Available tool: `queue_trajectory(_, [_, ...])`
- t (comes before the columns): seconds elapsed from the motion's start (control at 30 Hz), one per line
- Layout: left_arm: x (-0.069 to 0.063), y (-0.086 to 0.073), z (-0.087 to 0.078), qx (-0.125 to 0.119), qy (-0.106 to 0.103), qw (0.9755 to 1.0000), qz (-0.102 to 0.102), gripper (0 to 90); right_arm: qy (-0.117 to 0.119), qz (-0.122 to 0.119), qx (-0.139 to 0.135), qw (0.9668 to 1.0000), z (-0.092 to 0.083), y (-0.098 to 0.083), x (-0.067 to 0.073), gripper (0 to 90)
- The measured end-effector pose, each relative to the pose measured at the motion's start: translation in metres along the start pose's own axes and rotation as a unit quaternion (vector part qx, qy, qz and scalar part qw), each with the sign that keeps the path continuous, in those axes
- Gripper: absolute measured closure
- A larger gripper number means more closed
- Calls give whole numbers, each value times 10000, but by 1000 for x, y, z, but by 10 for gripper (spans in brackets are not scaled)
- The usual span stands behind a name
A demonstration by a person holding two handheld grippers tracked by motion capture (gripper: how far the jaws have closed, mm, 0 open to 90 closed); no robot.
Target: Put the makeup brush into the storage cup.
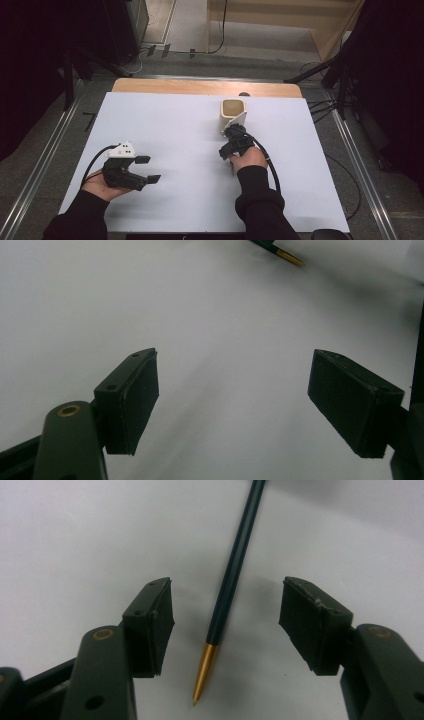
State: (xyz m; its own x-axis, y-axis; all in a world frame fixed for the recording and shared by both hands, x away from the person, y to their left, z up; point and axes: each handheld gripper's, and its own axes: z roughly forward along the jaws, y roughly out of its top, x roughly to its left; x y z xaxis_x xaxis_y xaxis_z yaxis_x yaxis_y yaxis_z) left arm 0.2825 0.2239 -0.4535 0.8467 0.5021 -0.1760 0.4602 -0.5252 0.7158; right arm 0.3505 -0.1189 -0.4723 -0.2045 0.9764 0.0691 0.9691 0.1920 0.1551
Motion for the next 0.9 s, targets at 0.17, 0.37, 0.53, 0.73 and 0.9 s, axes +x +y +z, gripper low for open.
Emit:
queue_trajectory(0.17, [0, 0, 0, 4, 0, 10000, 2, 211, -25, 22, 22, 10000, 3, 0, 1, 443])
queue_trajectory(0.37, [0, 0, 0, 14, -1, 10000, 9, 211, -127, 0, 103, 9999, 10, 0, 3, 501])
queue_trajectory(0.53, [0, 0, 0, 20, 0, 10000, 13, 211, -228, -54, 87, 9997, 11, -1, 5, 525])
queue_trajectory(0.73, [0, 0, 0, 17, 1, 10000, 7, 211, -264, -79, 105, 9996, 11, -1, 6, 602])
queue_trajectory(0.9, [0, 0, 0, 22, 2, 10000, 12, 211, -216, -45, 166, 9996, 10, -1, 5, 722])
